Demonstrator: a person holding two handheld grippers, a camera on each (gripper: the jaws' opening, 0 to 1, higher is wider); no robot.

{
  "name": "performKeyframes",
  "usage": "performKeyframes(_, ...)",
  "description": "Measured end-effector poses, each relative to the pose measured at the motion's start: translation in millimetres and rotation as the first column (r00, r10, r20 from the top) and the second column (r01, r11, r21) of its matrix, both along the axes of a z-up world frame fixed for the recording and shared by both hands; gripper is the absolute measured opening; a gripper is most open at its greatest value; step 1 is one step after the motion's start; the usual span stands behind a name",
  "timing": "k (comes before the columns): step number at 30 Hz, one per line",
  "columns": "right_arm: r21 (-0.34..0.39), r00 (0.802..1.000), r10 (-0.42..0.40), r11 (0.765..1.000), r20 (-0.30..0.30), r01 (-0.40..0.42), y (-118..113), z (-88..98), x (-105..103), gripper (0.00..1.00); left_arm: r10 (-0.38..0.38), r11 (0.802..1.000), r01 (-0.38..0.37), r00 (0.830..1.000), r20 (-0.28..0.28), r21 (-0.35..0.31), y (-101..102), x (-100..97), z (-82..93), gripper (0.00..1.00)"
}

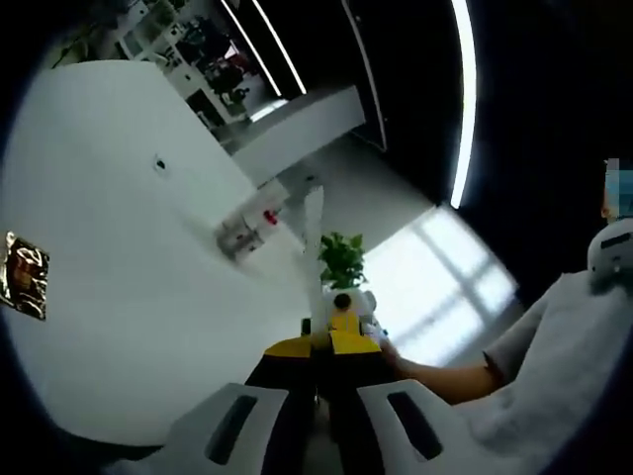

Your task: Arrange the skincare products in the storage area until every visible bottle or jar stands upright without overlapping.

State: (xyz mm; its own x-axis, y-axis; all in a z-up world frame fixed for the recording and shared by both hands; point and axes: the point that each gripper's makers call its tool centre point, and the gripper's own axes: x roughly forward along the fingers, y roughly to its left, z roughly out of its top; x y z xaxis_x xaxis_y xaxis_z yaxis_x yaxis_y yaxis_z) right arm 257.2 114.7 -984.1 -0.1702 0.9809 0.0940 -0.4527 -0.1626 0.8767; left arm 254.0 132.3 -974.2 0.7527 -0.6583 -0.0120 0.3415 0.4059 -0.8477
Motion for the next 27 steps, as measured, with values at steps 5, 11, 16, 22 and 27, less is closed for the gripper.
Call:
performKeyframes(5, -0.019, 0.999, 0.043, 0.999, 0.008, -0.042, 3, 0.4, -15, 0.1, 0.02, 1.0, -0.02, 1.0, -0.003, -0.011, 5, 1.5, 1.6, 0.0)
performKeyframes(11, -0.044, 0.999, 0.039, 0.998, 0.008, -0.038, 2, 0.2, -17, 0.08, 0.029, 0.999, -0.029, 1.0, -0.009, 0.017, 7, 1.1, 6.0, 0.0)
performKeyframes(16, -0.049, 0.998, 0.055, 0.997, 0.017, -0.054, -1, 3.0, -21, 0.0, 0.037, 0.998, -0.037, 0.999, -0.01, 0.05, 12, -1.1, 6.6, 0.0)
performKeyframes(22, -0.058, 0.997, 0.03, 0.998, 0.072, -0.026, 5, 9.8, -18, 0.0, 0.054, 0.998, -0.054, 0.998, -0.01, 0.04, 19, 4.0, 10.4, 0.0)
performKeyframes(27, -0.041, 0.994, 0.022, 0.999, 0.109, -0.017, 9, 18.2, -13, 0.0, 0.071, 0.994, -0.075, 0.997, 0.04, 0.079, 26, 6.6, 20.7, 0.0)
